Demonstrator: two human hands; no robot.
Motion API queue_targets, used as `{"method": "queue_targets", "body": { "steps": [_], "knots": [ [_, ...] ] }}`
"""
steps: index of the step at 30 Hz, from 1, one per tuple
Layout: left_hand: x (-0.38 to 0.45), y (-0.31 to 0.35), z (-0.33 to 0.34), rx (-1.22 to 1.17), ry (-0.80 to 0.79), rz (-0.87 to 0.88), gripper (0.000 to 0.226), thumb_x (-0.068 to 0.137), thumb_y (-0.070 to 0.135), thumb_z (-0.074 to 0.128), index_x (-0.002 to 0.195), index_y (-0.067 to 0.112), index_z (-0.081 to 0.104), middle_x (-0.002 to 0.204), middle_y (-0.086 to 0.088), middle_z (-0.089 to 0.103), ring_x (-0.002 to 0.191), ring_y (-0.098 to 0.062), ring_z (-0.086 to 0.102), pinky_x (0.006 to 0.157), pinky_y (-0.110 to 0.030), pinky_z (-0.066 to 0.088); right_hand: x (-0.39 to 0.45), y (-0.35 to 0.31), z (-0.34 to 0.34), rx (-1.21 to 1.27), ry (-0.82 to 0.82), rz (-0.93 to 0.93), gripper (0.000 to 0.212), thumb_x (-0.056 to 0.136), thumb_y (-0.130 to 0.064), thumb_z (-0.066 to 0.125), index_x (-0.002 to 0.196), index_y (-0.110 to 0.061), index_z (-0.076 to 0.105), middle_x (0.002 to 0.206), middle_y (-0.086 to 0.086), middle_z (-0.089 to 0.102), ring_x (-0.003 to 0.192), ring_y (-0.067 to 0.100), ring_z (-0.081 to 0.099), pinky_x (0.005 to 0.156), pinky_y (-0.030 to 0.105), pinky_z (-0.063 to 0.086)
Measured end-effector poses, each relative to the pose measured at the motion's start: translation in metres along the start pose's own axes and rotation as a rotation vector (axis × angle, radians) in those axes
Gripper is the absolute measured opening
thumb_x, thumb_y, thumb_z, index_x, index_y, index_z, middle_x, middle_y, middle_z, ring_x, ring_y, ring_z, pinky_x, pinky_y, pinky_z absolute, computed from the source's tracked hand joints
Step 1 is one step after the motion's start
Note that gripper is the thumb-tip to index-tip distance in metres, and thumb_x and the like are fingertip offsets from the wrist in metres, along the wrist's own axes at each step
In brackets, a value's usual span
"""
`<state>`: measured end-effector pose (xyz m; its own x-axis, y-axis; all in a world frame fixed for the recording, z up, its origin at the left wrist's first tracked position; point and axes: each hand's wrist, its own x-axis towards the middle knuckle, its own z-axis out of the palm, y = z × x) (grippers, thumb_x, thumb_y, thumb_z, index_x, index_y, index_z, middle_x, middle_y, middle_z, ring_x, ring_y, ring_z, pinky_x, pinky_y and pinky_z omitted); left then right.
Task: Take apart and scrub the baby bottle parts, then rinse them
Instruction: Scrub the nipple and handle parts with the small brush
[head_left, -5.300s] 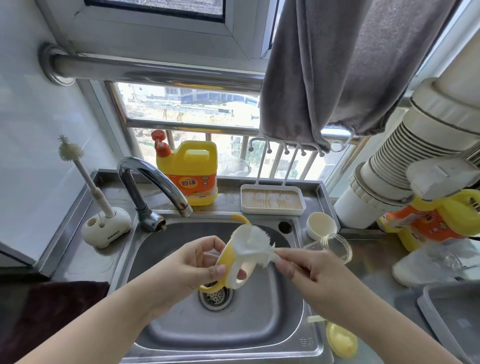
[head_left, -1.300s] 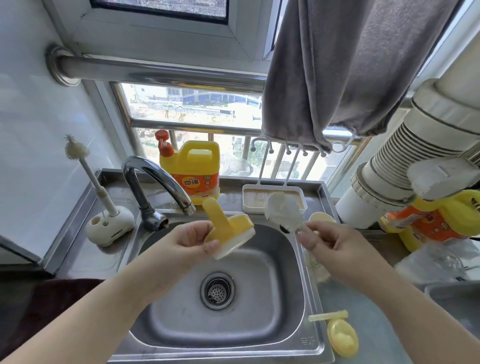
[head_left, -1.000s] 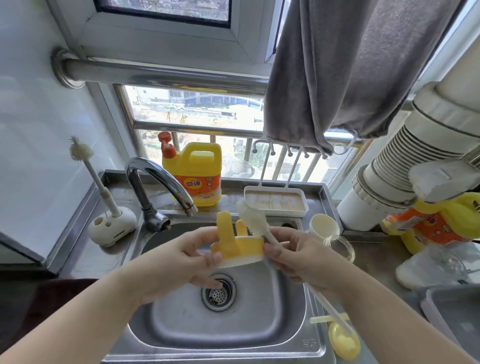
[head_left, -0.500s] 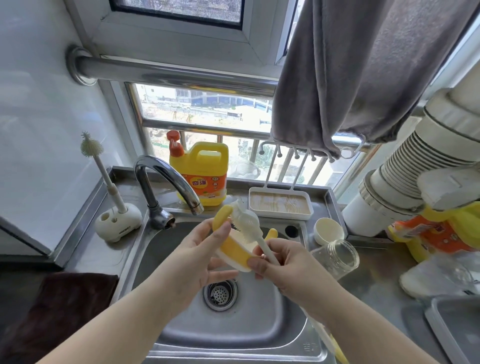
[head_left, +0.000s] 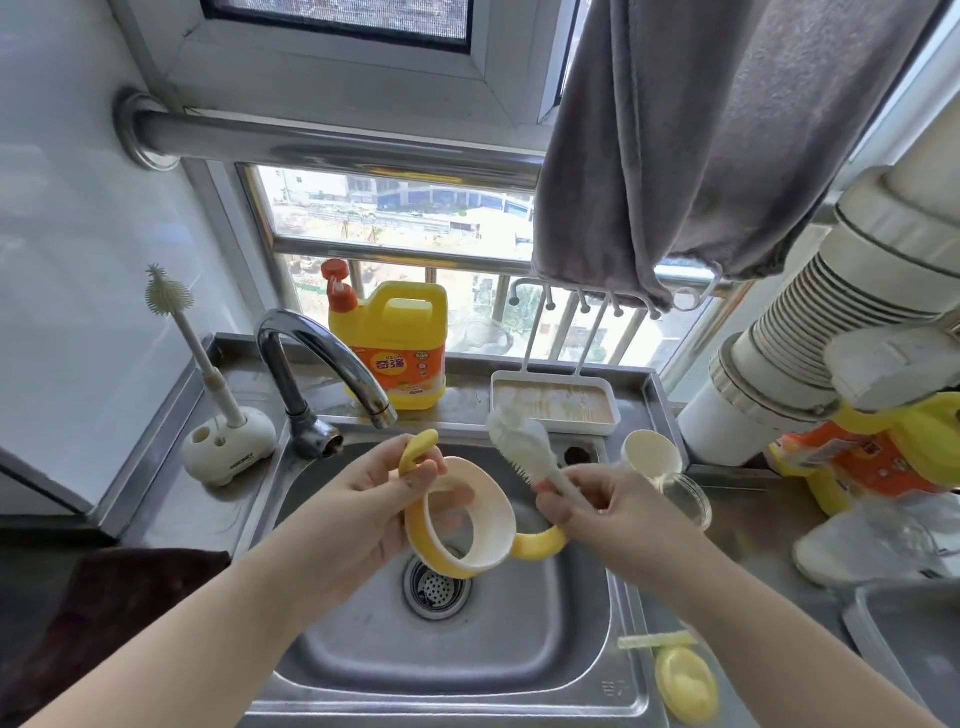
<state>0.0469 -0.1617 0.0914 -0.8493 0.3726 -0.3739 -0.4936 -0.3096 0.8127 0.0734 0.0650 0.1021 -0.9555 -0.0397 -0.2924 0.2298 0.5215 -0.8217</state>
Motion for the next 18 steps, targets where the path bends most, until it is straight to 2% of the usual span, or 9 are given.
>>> {"method": "queue_targets", "body": {
  "steps": [2,4,7,8,10,12,15,18],
  "knots": [
    [-0.001,0.002,0.001,-0.056,-0.001,-0.017,0.012,0.076,0.012,0.059,0.085,0.005,0.06,0.095,-0.02,0.066,0.101,-0.042,0.064,0.086,-0.044,0.054,-0.003,-0.001,0.003,0.03,-0.038,-0.006,0.024,0.082,-0.043,0.066,0.079,-0.02,0.07,0.059,-0.006,0.055,0.058,0.009,0.046,0.062,0.027,0.035],
    [-0.001,0.002,0.0,-0.107,0.013,-0.005,0.015,0.074,0.015,0.066,0.085,0.006,0.061,0.086,-0.017,0.067,0.096,-0.04,0.066,0.087,-0.045,0.051,-0.007,-0.004,0.004,0.064,-0.052,0.035,0.024,0.085,-0.041,0.064,0.075,-0.019,0.067,0.055,-0.005,0.059,0.052,0.008,0.044,0.056,0.021,0.034],
    [-0.001,0.002,-0.005,-0.11,-0.055,-0.013,0.047,0.052,0.029,0.092,0.082,0.011,0.061,0.086,-0.014,0.065,0.102,-0.041,0.064,0.092,-0.046,0.05,-0.011,-0.008,0.006,0.053,-0.043,0.034,0.019,0.086,-0.035,0.063,0.079,-0.018,0.068,0.059,-0.002,0.068,0.048,0.005,0.041,0.052,0.017,0.032],
    [-0.001,0.002,-0.005,-0.061,-0.064,-0.029,0.053,0.048,0.036,0.093,0.082,0.012,0.06,0.088,-0.015,0.063,0.104,-0.041,0.063,0.093,-0.048,0.05,-0.012,-0.009,0.007,0.043,-0.023,0.031,0.017,0.087,-0.033,0.062,0.08,-0.018,0.069,0.061,-0.002,0.069,0.05,0.005,0.043,0.054,0.017,0.033],
    [0.0,0.005,-0.004,0.049,-0.034,-0.081,0.055,0.051,0.053,0.086,0.079,0.014,0.057,0.086,-0.013,0.06,0.099,-0.037,0.065,0.088,-0.052,0.05,-0.011,-0.009,0.007,0.058,0.015,0.04,0.015,0.086,-0.029,0.063,0.078,-0.018,0.07,0.063,-0.001,0.07,0.054,0.006,0.048,0.057,0.018,0.036],
    [0.001,0.009,-0.003,0.16,0.066,-0.155,0.053,0.058,0.061,0.075,0.075,0.013,0.057,0.082,-0.012,0.058,0.09,-0.031,0.063,0.079,-0.047,0.054,-0.011,-0.009,0.006,0.072,0.035,0.048,0.014,0.085,-0.027,0.065,0.077,-0.017,0.071,0.062,0.0,0.069,0.055,0.007,0.051,0.059,0.02,0.038],
    [0.001,0.009,-0.003,0.19,0.126,-0.27,0.047,0.059,0.048,0.067,0.084,0.008,0.06,0.089,-0.019,0.059,0.087,-0.034,0.063,0.073,-0.042,0.056,-0.01,-0.006,0.005,0.054,0.042,0.047,0.015,0.084,-0.027,0.065,0.075,-0.016,0.071,0.06,0.0,0.068,0.054,0.006,0.052,0.058,0.021,0.038],
    [-0.002,0.005,-0.002,0.059,0.13,-0.322,0.056,0.061,0.037,0.069,0.107,0.007,0.059,0.101,-0.032,0.063,0.089,-0.038,0.065,0.072,-0.042,0.059,-0.009,-0.004,0.006,0.046,0.051,0.03,0.017,0.084,-0.026,0.065,0.073,-0.014,0.07,0.058,0.0,0.067,0.053,0.007,0.051,0.055,0.019,0.038]
  ]
}}
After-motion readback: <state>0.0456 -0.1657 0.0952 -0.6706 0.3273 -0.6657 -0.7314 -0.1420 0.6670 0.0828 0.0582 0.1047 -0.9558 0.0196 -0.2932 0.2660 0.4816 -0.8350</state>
